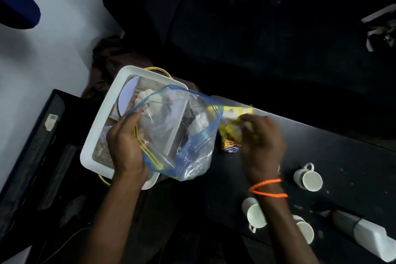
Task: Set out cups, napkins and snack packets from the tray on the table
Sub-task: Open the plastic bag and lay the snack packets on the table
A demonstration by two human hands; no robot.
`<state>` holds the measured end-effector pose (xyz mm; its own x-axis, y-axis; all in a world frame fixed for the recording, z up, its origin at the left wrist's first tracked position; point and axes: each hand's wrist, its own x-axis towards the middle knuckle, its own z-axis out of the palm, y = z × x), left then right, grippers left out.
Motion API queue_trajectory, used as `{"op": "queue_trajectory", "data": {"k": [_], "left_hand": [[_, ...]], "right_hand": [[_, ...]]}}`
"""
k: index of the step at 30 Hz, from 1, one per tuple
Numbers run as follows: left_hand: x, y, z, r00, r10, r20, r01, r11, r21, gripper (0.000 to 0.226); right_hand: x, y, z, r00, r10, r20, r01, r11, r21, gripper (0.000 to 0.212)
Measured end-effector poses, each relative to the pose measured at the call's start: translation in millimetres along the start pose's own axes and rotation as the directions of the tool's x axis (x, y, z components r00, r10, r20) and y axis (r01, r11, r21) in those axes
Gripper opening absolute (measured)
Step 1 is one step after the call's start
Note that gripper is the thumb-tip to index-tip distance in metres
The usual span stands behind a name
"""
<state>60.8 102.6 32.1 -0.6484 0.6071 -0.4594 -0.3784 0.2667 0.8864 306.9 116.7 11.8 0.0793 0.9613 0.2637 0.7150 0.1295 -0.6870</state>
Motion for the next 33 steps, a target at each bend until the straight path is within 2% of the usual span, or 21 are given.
{"op": "queue_trajectory", "data": {"k": [3, 6, 8, 10, 12, 13, 15, 16, 17, 18, 19, 20, 21, 22, 23, 24, 25, 29, 33], "left_hand": [[-7, 4, 3, 0.999, 0.008, 0.052, -0.008, 1.0, 0.005, 0.012], [-18, 5, 10, 0.995, 0.045, 0.092, -0.045, 0.999, 0.006, 0.017], [-20, 6, 11, 0.991, 0.076, 0.111, -0.078, 0.997, 0.01, 0.018], [-19, 8, 12, 0.983, 0.119, 0.139, -0.125, 0.992, 0.036, 0.019], [-22, 7, 14, 0.976, 0.156, 0.152, -0.171, 0.981, 0.094, 0.02], [-25, 5, 16, 0.973, 0.162, 0.163, -0.182, 0.977, 0.112, 0.021], [-32, 0, 20, 0.965, 0.16, 0.206, -0.189, 0.973, 0.132, 0.024], [-34, -3, 22, 0.963, 0.156, 0.22, -0.191, 0.971, 0.144, 0.028], [-36, -5, 23, 0.963, 0.154, 0.222, -0.191, 0.969, 0.156, 0.033], [-37, -7, 24, 0.964, 0.153, 0.219, -0.191, 0.968, 0.165, 0.036], [-38, -9, 24, 0.965, 0.15, 0.215, -0.187, 0.969, 0.164, 0.037], [-40, -11, 25, 0.966, 0.149, 0.211, -0.184, 0.97, 0.159, 0.037], [-41, -13, 26, 0.967, 0.151, 0.206, -0.184, 0.971, 0.154, 0.035], [-43, -13, 28, 0.966, 0.161, 0.202, -0.195, 0.968, 0.16, 0.033], [-46, -14, 29, 0.963, 0.175, 0.204, -0.211, 0.962, 0.173, 0.032], [-48, -14, 30, 0.958, 0.189, 0.214, -0.23, 0.955, 0.189, 0.03], [-50, -13, 32, 0.952, 0.201, 0.233, -0.25, 0.946, 0.205, 0.029], [-55, -16, 30, 0.898, 0.281, 0.338, -0.381, 0.881, 0.279, 0.035], [-44, -19, 30, 0.925, 0.325, 0.195, -0.375, 0.862, 0.341, 0.035]], "right_hand": [[-28, 35, 53, 0.951, -0.138, 0.275, 0.205, 0.951, -0.23, 0.027], [-50, 55, 78, 0.854, -0.115, 0.507, 0.322, 0.882, -0.344, 0.046], [-52, 56, 78, 0.829, -0.056, 0.556, 0.293, 0.891, -0.347, 0.056], [-43, 46, 68, 0.895, -0.013, 0.445, 0.15, 0.95, -0.273, 0.056], [-27, 26, 48, 0.978, 0.056, 0.201, -0.034, 0.994, -0.108, 0.045], [-16, 12, 32, 0.993, 0.103, 0.06, -0.103, 0.995, -0.012, 0.036], [5, -27, -4, 0.966, 0.112, -0.233, -0.079, 0.986, 0.145, 0.02], [13, -48, -19, 0.942, 0.068, -0.329, -0.003, 0.981, 0.193, 0.015], [18, -68, -29, 0.934, 0.012, -0.357, 0.074, 0.971, 0.226, 0.014], [22, -86, -31, 0.952, -0.026, -0.306, 0.108, 0.961, 0.255, 0.014], [24, -99, -26, 0.984, -0.037, -0.174, 0.085, 0.957, 0.276, 0.016], [27, -106, -15, 0.999, -0.017, 0.038, 0.007, 0.97, 0.243, 0.019], [31, -109, 2, 0.957, 0.045, 0.288, -0.081, 0.99, 0.112, 0.024], [32, -104, 24, 0.854, 0.142, 0.5, -0.128, 0.99, -0.064, 0.03], [30, -97, 44, 0.741, 0.235, 0.629, -0.137, 0.97, -0.201, 0.037], [28, -88, 65, 0.66, 0.286, 0.695, -0.113, 0.952, -0.285, 0.043], [24, -79, 80, 0.621, 0.302, 0.723, -0.079, 0.942, -0.326, 0.045], [4, -55, 99, 0.542, 0.302, 0.784, -0.006, 0.935, -0.355, 0.033], [15, -79, 87, 0.658, 0.217, 0.721, -0.037, 0.966, -0.257, 0.037]]}}
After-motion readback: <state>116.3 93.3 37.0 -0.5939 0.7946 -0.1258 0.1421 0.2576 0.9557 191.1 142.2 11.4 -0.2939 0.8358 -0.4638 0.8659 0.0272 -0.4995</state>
